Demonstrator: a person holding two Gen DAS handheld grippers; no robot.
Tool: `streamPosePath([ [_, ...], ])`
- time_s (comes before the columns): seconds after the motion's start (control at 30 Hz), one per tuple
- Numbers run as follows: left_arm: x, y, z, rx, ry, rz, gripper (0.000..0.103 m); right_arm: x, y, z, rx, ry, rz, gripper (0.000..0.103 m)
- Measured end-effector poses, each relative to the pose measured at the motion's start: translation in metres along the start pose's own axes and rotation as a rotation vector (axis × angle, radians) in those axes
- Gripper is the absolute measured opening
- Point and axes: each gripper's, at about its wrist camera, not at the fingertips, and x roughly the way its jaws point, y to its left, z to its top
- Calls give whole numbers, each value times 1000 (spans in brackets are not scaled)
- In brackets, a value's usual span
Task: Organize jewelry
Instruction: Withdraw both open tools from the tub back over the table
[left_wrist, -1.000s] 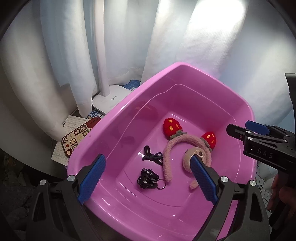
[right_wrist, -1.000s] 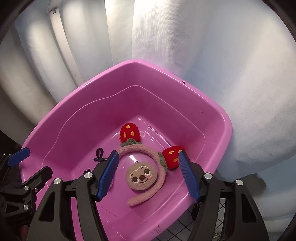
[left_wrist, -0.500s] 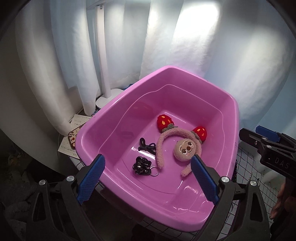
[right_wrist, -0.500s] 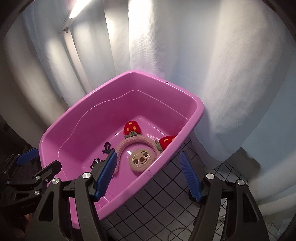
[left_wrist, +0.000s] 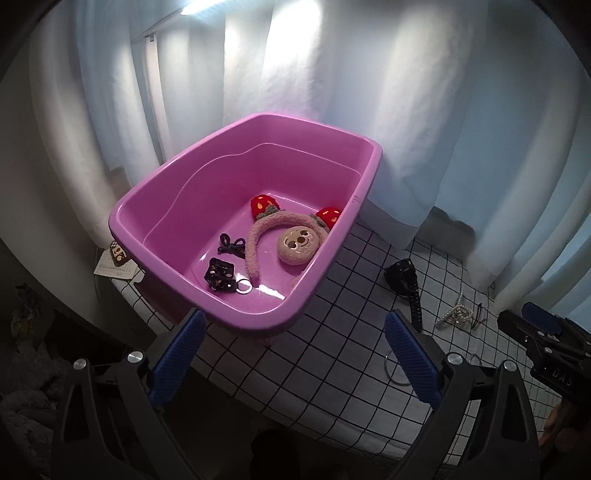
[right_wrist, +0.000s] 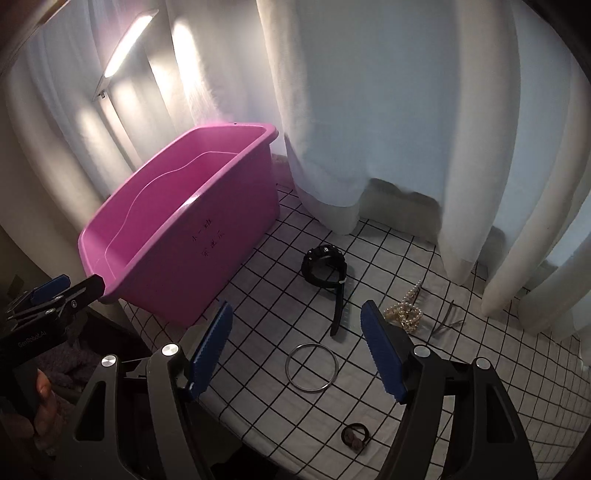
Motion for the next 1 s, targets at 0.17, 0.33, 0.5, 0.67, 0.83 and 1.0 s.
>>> streamPosePath([
  [0.17,-6,-39,-46,37,36,-31,96,-25,-57,-54,69,11,-53,69],
  [0.33,-5,-78,-87,68,76,-51,96,-37,-102,-98,127,27,-80,69],
  [0.5,5,-101,-110,107,117,-63,96,-36,-128,-127,183,40,-97,69],
  [0.67,24,-111,-115,153,122,-64,96,-25,-137,-140,222,33,-112,69],
  [0.83,53,-118,-114,198,147,-92,96,-6,-140,-143,261,41,-148,69],
  [1.0,80,-125,-114,210,139,-109,96,15,-142,-142,280,27,-168,69],
])
